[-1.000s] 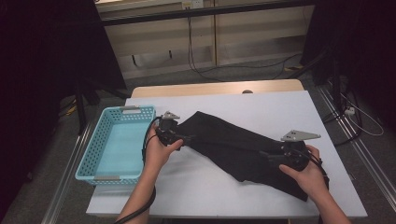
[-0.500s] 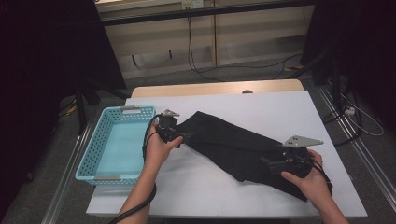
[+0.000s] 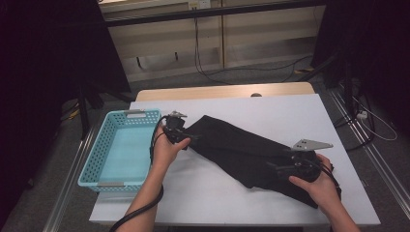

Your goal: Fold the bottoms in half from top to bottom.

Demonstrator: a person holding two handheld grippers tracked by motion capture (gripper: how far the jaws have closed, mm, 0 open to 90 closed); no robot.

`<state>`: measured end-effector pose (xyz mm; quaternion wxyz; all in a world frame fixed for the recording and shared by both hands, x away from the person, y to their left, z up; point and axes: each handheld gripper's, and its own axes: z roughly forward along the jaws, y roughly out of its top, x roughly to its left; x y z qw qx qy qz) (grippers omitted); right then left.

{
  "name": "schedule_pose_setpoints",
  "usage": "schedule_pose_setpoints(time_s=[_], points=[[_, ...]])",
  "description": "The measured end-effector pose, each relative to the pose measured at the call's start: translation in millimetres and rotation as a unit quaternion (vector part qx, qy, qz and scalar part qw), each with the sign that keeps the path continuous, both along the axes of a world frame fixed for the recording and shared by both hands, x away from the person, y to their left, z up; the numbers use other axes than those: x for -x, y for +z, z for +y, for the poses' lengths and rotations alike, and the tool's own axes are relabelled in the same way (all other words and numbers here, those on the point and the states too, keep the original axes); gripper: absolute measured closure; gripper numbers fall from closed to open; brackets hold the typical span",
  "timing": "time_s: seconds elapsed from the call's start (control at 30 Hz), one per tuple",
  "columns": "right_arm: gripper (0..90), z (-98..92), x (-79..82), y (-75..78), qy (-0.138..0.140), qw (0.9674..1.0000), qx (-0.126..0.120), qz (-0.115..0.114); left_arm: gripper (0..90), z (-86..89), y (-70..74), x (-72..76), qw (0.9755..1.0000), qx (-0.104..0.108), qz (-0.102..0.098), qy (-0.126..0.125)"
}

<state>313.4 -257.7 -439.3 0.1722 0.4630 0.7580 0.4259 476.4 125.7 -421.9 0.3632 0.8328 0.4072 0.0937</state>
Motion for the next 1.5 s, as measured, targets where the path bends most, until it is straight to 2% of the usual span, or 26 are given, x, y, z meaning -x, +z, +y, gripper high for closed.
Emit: schedule_pose_setpoints(time_s=[0.33, 0.47, 0.57, 0.7, 0.93, 1.0, 1.07, 1.17, 1.2, 1.27, 1.3, 1.43, 1.5], points=[[17.8, 0.8, 3.5, 2.1, 0.01, 0.9998, 0.014, -0.005, 12.3, 1.8, -9.2, -10.1, 0.9997, -0.003, 0.0, 0.023], [17.9, 0.4, 3.1, 3.6, 0.009, 0.9999, 0.01, -0.009, 11.5, 1.2, -10.6, -13.7, 0.9997, -0.004, 0.001, 0.023], [17.9, 1.4, 1.3, 3.0, 0.01, 0.9999, 0.008, -0.011, 10.9, 2.4, -11.4, -15.0, 0.9994, -0.006, 0.001, 0.035], [17.9, 4.5, 0.6, 3.2, 0.017, 0.9997, 0.008, -0.012, 10.2, 5.1, -15.4, -18.1, 0.999, -0.02, 0.001, 0.04], [17.9, 5.5, 1.4, 6.3, 0.018, 0.9997, 0.005, -0.018, 11.5, 1.6, -20.7, -21.9, 0.9981, -0.023, -0.003, 0.057], [17.9, 4.2, 0.9, 6.7, 0.016, 0.9997, 0.005, -0.018, 11.7, 0.1, -23.1, -23.3, 0.9982, -0.019, 0.0, 0.057], [17.9, 2.5, 0.5, 6.6, 0.014, 0.9997, 0.003, -0.018, 11.9, -0.9, -27.5, -25.2, 0.998, -0.028, 0.004, 0.057], [17.9, 0.0, 0.8, 6.0, 0.014, 0.9998, 0.002, -0.017, 12.9, -1.2, -33.5, -27.0, 0.9971, -0.031, 0.011, 0.068], [17.9, -0.2, 1.1, 5.9, 0.013, 0.9998, 0.001, -0.017, 12.4, -1.7, -34.1, -26.9, 0.9968, -0.026, 0.007, 0.075], [17.9, -1.0, 2.2, 5.5, 0.013, 0.9998, 0.001, -0.018, 13.4, -3.6, -34.8, -26.2, 0.9964, -0.041, -0.003, 0.074], [17.9, -1.7, 2.4, 4.9, 0.012, 0.9998, 0.001, -0.017, 13.7, -4.5, -35.4, -26.2, 0.9963, -0.041, -0.006, 0.075], [17.9, -3.5, 2.1, 3.5, 0.012, 0.9998, 0.002, -0.013, 17.8, -2.2, -35.6, -25.6, 0.9959, -0.045, -0.013, 0.078], [17.9, -4.9, 2.7, 4.5, 0.01, 0.9998, 0.001, -0.015, 22.0, -1.0, -34.2, -24.7, 0.9954, -0.045, -0.009, 0.084]])
